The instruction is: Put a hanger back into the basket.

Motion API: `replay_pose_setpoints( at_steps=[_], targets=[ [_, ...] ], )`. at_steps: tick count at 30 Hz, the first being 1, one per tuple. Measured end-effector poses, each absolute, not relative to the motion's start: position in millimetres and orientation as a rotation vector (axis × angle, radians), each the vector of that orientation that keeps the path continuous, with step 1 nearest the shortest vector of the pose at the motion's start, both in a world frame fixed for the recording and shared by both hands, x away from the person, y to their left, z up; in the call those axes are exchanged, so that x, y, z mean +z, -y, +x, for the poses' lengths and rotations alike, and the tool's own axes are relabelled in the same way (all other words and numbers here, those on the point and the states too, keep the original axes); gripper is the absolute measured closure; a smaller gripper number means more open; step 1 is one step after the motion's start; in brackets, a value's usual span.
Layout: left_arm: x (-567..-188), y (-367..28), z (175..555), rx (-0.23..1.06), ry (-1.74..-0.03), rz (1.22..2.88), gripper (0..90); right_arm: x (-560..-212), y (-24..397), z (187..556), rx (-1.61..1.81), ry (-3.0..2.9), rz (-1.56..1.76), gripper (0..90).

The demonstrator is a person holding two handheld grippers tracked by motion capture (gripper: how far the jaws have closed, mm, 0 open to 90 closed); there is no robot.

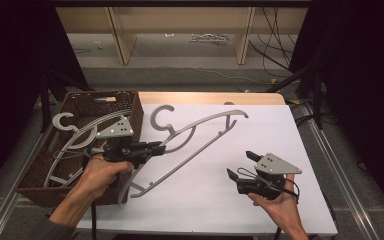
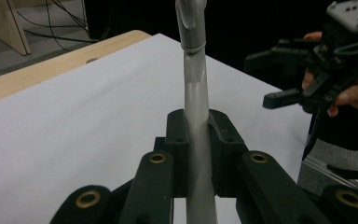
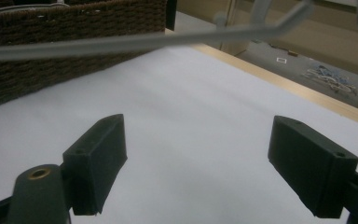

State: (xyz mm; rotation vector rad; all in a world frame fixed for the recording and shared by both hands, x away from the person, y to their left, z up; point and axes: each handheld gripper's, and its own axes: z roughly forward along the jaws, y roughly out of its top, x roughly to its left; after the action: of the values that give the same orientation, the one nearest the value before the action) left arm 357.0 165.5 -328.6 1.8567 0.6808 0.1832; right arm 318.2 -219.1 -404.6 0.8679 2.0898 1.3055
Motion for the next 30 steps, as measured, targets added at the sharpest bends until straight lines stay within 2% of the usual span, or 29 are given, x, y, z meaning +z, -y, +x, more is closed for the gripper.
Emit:
replay_pose_setpoints(
  at_steps=[14,20,30],
  targets=[
    [-290,-212,370,0.245,-0.751,1.744,79.5,-414,221,314,1.305,-2.085,0.881,20.9],
    [-289,-235,382,0.315,-0.822,1.746,79.5,-415,221,313,1.3,-2.105,0.883,20.9],
    [-295,-269,395,0.352,-0.912,1.7,79.5,-419,221,314,1.288,-2.118,0.889,20.5]
  ],
)
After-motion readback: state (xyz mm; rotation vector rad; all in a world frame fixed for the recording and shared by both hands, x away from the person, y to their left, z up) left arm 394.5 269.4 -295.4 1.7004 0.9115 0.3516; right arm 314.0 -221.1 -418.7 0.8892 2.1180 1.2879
